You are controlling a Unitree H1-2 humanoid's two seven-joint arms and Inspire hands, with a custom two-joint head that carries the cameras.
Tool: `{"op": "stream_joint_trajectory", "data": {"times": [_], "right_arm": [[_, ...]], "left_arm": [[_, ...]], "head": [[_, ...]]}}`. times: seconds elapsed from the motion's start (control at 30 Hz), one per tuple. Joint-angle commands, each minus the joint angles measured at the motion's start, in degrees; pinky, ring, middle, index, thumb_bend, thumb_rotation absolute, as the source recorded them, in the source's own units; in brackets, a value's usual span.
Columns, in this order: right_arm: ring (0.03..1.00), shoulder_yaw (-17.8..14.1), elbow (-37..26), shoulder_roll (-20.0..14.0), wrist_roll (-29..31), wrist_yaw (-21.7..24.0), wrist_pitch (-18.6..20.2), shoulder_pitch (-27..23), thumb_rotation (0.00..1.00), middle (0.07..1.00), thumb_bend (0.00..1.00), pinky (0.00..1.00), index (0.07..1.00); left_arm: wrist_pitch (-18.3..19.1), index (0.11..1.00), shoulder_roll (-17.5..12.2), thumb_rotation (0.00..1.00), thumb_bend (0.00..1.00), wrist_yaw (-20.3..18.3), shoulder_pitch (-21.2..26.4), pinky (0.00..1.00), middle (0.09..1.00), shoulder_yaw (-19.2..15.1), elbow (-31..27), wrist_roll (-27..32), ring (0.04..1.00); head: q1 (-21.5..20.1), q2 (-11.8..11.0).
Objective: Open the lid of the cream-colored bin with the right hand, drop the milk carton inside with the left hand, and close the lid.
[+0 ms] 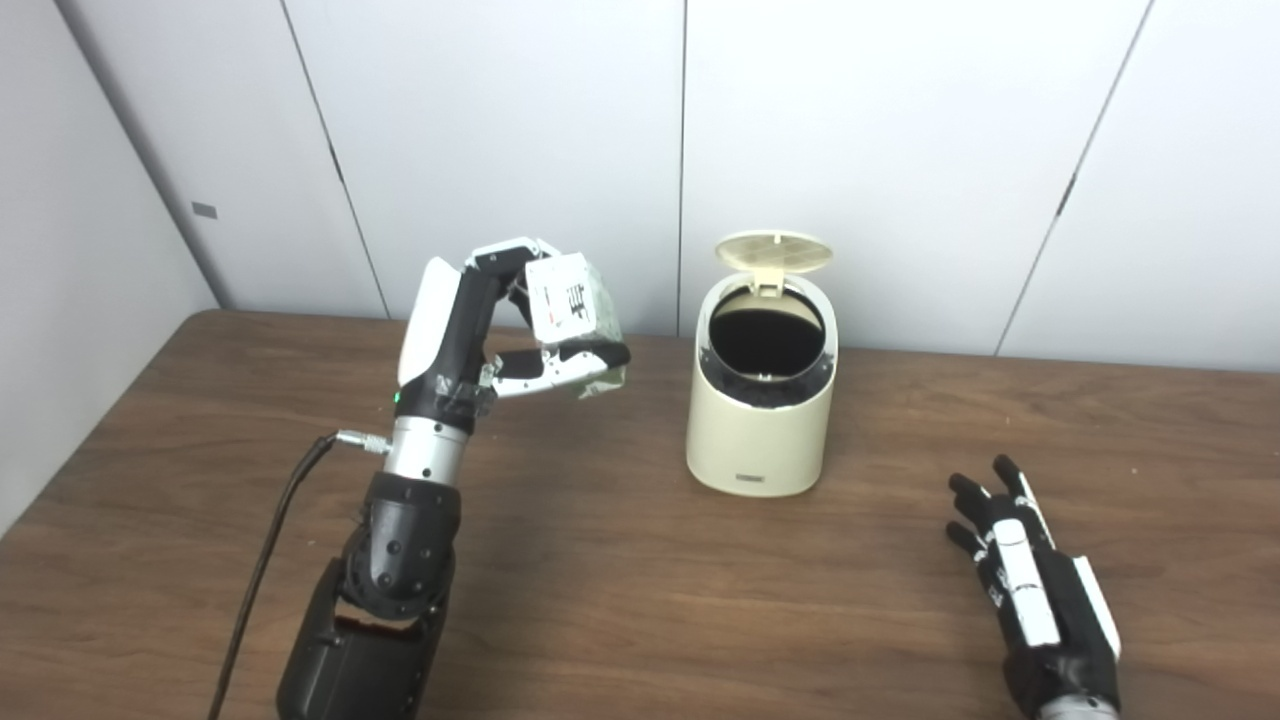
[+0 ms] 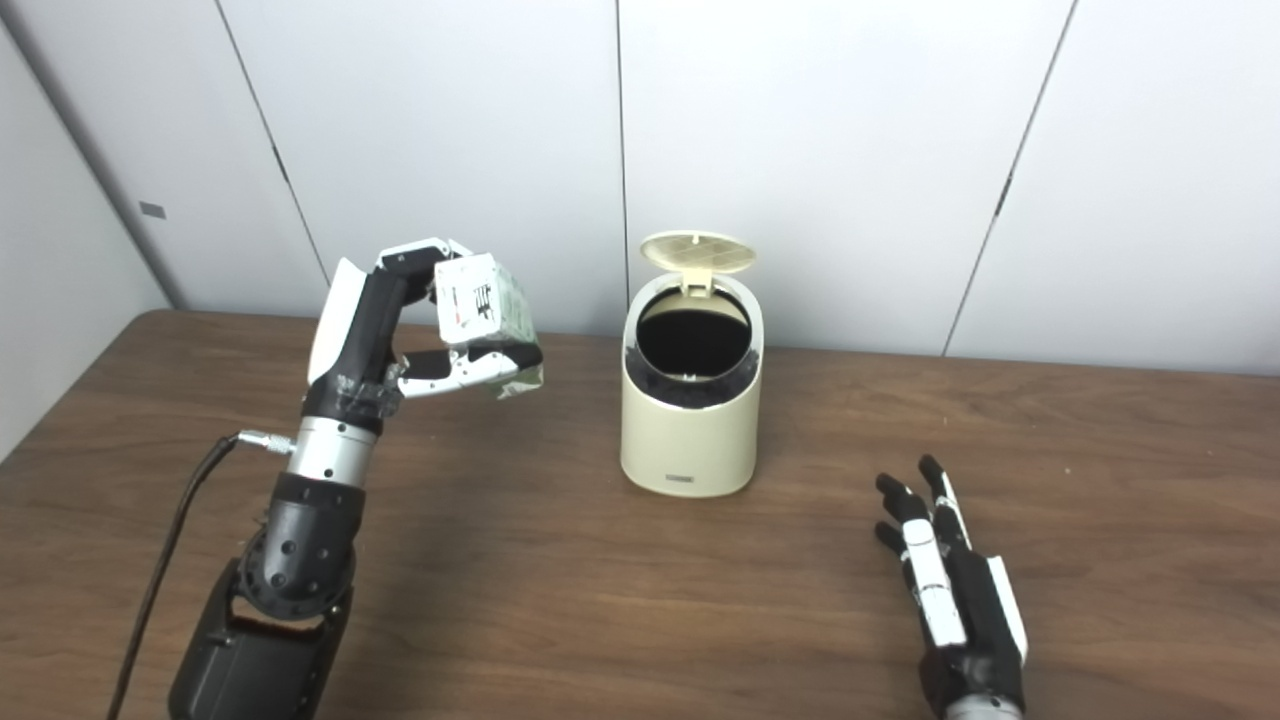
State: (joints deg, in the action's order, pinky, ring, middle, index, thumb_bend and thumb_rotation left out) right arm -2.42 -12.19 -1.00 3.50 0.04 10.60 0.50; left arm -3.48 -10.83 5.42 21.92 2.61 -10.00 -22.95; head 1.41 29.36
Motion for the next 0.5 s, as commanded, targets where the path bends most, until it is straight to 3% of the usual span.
{"op": "stream_joint_trajectory", "data": {"times": [0.0,0.3,0.47], "right_arm": [[0.924,0.47,-0.07,0.59,-0.24,-0.08,-1.23,-1.45,0.81,0.873,0.36,0.95,0.985],[0.917,1.56,1.2,0.73,-1.73,-0.55,-2.79,-1.87,0.87,0.886,0.38,0.93,1.0],[0.916,1.23,1.86,0.81,-1.55,-0.84,-3.36,-2.2,0.88,0.891,0.38,0.92,1.0]], "left_arm": [[-3.08,0.488,0.25,0.0,0.48,1.07,4.24,0.34,0.51,0.67,-1.86,-2.35,0.447],[-11.03,0.483,2.07,0.0,0.48,4.41,7.26,0.36,0.513,2.69,3.83,-7.98,0.443],[-18.1,0.485,2.7,0.0,0.48,8.07,9.43,0.34,0.52,3.06,9.38,-9.53,0.442]], "head": [[-0.17,-0.04],[-1.66,-0.52],[-2.16,-0.77]]}}
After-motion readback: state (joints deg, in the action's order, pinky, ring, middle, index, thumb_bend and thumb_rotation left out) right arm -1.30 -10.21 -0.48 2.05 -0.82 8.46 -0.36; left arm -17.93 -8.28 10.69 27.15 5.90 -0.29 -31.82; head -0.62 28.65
